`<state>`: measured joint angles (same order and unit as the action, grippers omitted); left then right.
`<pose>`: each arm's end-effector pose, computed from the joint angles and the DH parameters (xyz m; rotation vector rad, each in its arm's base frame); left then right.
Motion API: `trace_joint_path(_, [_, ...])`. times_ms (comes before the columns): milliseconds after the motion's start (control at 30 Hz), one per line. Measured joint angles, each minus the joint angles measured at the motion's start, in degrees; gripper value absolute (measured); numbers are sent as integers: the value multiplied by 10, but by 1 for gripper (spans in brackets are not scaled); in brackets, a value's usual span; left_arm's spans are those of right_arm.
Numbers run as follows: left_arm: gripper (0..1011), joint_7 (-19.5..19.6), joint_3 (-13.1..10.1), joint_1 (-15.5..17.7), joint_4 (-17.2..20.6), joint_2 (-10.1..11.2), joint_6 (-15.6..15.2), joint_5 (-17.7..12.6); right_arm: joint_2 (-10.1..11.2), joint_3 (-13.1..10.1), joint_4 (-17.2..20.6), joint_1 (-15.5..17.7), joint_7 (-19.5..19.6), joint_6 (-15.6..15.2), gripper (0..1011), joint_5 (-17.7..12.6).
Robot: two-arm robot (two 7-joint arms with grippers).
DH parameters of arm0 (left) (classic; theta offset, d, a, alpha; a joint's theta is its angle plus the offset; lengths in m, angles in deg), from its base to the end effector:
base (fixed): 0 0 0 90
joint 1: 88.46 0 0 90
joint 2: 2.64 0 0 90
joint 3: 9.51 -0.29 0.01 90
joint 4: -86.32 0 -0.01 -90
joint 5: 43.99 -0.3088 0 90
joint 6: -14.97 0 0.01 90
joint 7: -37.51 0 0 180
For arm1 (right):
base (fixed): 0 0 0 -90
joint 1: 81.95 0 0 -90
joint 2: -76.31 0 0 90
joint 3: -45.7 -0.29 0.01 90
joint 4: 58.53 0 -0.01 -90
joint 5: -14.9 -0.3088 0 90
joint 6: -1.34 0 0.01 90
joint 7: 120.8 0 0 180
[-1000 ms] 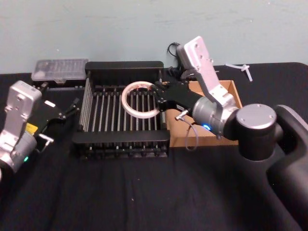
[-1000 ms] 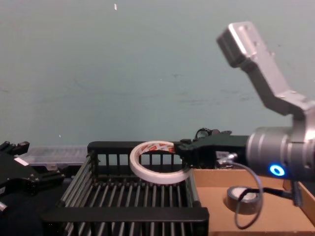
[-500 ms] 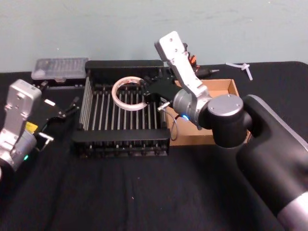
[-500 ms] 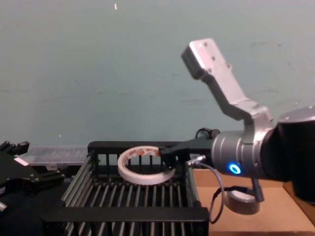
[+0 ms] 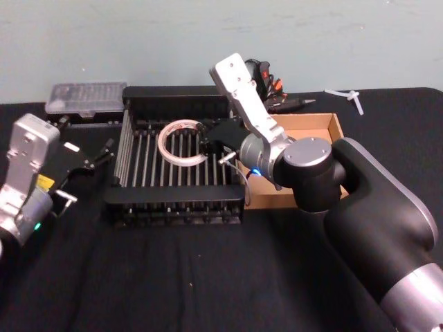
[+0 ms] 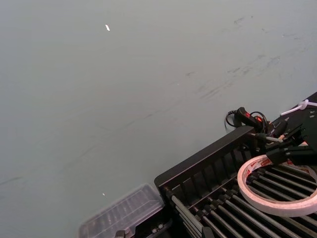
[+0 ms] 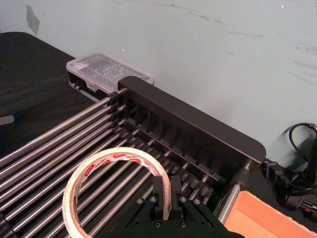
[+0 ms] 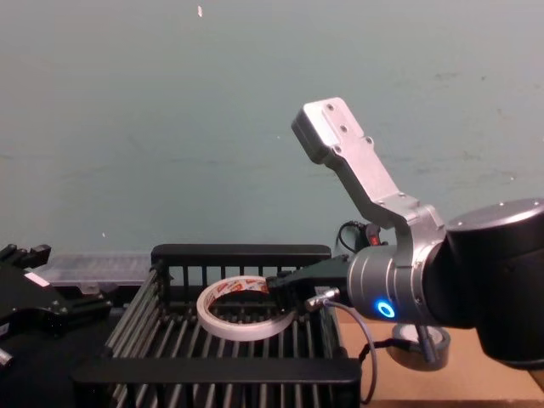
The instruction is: Pick up the white tape and place it into the black box , Pick up the silver tape and place it into the brown box.
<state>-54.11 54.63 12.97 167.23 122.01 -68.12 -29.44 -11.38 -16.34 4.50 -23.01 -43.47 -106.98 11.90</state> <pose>0.3581 0.0827 -0.3022 0.3043 -0.2852 1.2479 0.4504 0.1170 -0.2554 -0.3993 0.0310 -0.9631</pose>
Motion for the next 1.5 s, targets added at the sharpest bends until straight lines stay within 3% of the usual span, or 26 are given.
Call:
trace_joint_path(400, [1001,0,0,0,0,0,0,0,1,0,1,0,-1,0,106,0])
trace_joint_path(1067, [1001,0,0,0,0,0,0,0,2,0,2,1,-1,0,683,-2])
trace_joint_path(1167, [1001,0,0,0,0,0,0,0,2,0,2,1,-1,0,818,-3])
trace_joint_path(1433, [1001,0,0,0,0,0,0,0,2,0,2,1,-1,0,1002,-3])
trace_joint_path(1500, [1001,0,0,0,0,0,0,0,2,0,2,1,-1,0,1003,-3])
